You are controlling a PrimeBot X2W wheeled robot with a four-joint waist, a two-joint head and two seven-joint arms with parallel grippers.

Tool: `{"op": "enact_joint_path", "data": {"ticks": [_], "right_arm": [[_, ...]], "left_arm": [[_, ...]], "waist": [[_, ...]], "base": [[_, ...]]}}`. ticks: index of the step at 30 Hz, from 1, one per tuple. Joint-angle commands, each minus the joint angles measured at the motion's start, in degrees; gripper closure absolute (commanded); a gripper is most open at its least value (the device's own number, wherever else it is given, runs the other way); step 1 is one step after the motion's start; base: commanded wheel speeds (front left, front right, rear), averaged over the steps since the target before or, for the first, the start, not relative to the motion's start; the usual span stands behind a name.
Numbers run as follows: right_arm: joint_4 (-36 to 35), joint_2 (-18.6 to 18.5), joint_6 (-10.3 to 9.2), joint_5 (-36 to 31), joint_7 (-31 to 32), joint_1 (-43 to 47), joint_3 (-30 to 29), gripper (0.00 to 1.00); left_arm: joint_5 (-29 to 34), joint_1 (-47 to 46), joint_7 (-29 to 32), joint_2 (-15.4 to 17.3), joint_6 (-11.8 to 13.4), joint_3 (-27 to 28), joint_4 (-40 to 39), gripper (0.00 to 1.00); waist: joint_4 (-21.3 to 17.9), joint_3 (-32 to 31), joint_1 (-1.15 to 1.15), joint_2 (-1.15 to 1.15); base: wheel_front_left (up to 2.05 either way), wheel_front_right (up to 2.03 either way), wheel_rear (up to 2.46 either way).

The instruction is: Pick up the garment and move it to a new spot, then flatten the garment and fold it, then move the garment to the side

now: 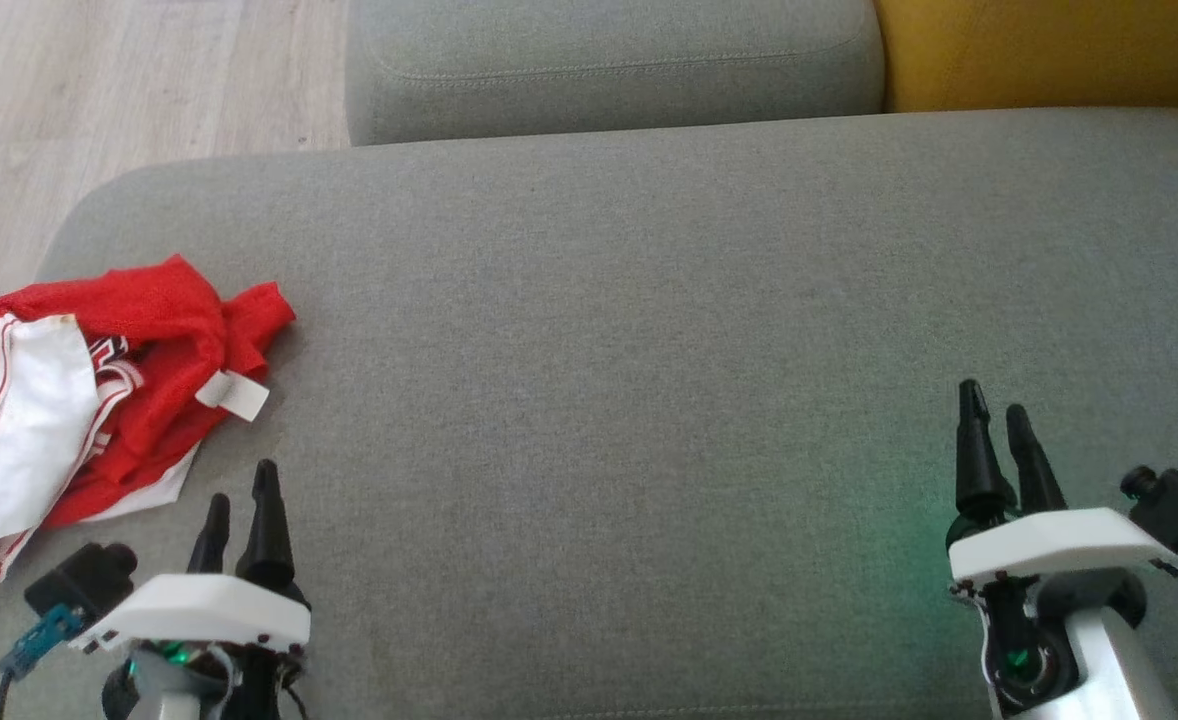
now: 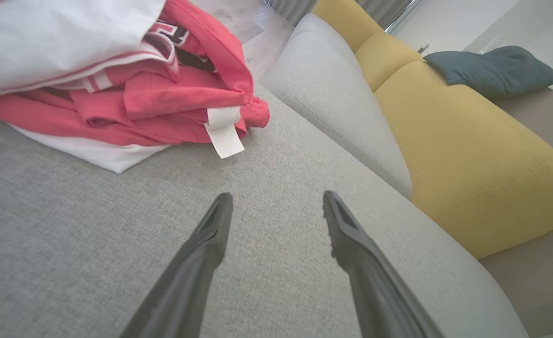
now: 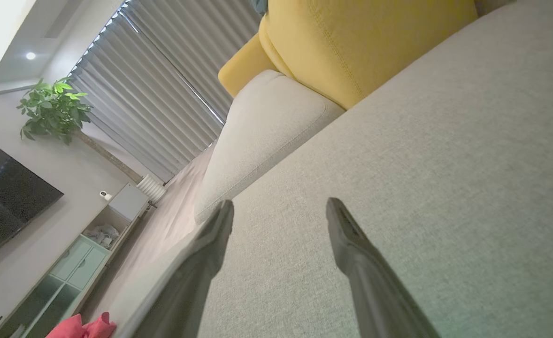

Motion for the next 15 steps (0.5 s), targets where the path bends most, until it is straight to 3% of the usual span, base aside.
{"op": "enact_joint_path", "data": {"ticks": [1,15], "right_arm": [[-1.96,-0.33,0.29,-1.94,-0.98,-3.25,0.92,0.0],[-4.34,-0.35,0.33,-11.65,-3.35,-3.49,1.36,0.0]], "left_arm": [[1.87,-2.97,-0.69,1.18,0.39,0.59,-2.27,0.0],[11.85,-3.19,-3.03,2.15,2.56,-0.68,-4.84,0.0]], "waist": [[-0.02,-0.01,0.0,0.0],[-0.05,-0.02,0.0,0.0]], "base": [[0.0,0.0,0.0],[0.0,0.0,0.0]]}}
